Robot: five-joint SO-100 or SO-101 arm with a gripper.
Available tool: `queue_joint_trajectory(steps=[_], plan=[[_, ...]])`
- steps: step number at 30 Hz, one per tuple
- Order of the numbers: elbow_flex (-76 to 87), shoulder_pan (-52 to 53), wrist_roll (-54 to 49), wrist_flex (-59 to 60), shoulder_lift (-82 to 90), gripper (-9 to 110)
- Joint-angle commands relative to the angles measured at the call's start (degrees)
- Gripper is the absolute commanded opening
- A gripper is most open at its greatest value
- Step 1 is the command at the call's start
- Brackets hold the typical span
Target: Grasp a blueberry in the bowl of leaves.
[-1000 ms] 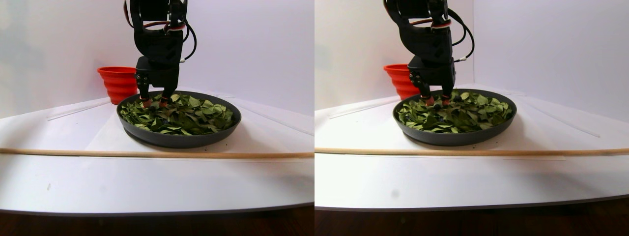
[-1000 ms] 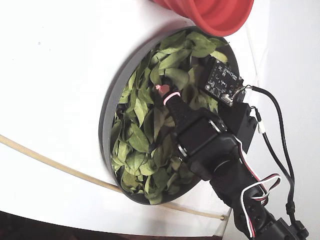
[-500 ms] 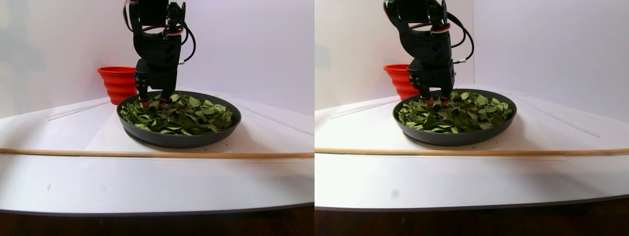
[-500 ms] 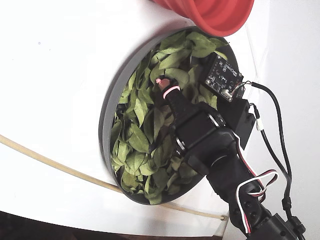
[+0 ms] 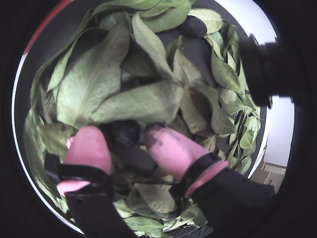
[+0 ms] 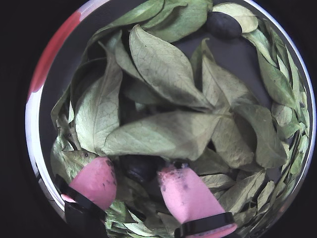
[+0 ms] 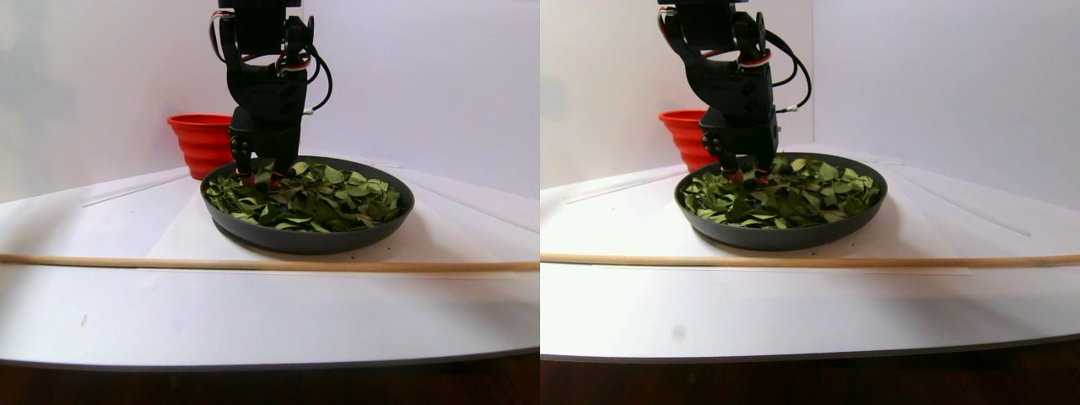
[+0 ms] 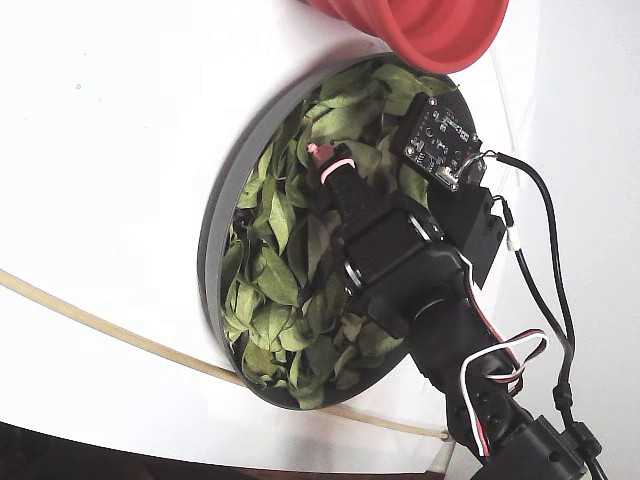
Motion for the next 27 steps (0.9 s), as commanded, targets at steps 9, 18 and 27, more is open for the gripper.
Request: queue_joint_trajectory(steps=[9, 18, 27], plan=[[-3.43, 0.62, -0.79, -2.02, -0.26, 16], [-3.60, 1.23, -1.85, -2.37, -1.49, 14], [-2.90, 1.67, -2.46, -2.37, -1.93, 11]])
